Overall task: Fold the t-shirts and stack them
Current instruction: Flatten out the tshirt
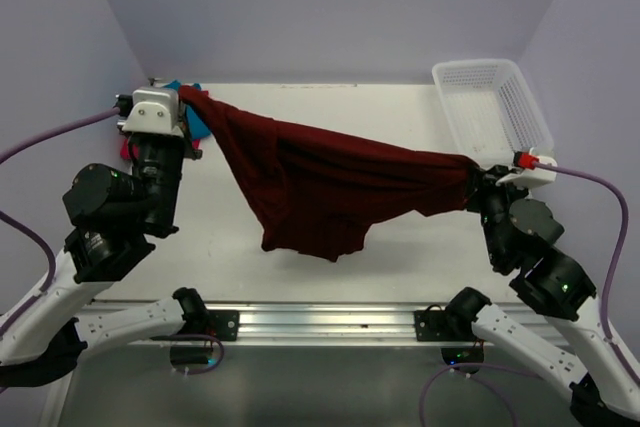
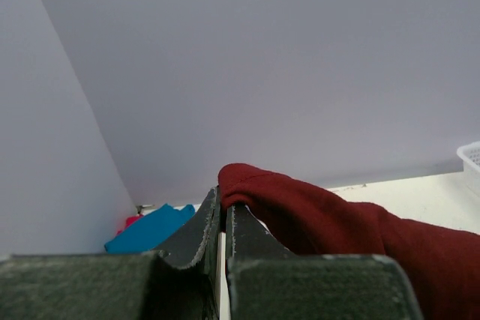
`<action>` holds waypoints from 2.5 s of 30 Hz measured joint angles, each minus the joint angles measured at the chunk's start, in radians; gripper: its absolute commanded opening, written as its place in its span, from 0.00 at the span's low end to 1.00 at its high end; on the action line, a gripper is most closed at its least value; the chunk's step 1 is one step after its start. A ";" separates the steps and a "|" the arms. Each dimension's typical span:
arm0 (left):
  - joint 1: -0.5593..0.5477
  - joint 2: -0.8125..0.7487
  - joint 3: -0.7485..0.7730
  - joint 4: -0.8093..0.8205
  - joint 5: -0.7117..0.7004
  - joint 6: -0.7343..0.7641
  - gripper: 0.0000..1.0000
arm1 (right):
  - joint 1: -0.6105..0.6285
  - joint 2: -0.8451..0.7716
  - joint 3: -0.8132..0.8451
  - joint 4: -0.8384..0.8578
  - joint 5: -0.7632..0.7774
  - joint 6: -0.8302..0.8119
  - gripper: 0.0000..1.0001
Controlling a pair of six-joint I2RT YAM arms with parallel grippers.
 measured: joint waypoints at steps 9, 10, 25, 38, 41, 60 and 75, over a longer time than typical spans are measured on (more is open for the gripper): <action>0.001 -0.007 -0.181 -0.222 0.013 -0.266 0.00 | -0.002 0.109 0.002 -0.072 -0.090 0.029 0.00; 0.001 -0.005 -0.206 -0.259 0.020 -0.303 0.00 | -0.002 0.123 0.004 -0.087 -0.105 0.034 0.00; 0.002 -0.077 -0.301 -0.376 -0.049 -0.477 0.94 | -0.002 0.192 0.054 -0.197 -0.168 0.080 0.00; 0.004 -0.087 -0.312 -0.425 0.042 -0.710 1.00 | -0.002 0.207 0.054 -0.210 -0.161 0.080 0.00; 0.005 0.012 -0.324 -0.411 0.218 -0.755 1.00 | -0.002 0.221 0.053 -0.207 -0.162 0.080 0.00; 0.005 0.389 -0.509 -0.280 0.720 -0.794 0.96 | -0.002 0.251 0.037 -0.187 -0.166 0.080 0.00; 0.005 0.603 -0.605 -0.145 0.721 -0.721 0.24 | -0.002 0.248 0.028 -0.180 -0.169 0.081 0.00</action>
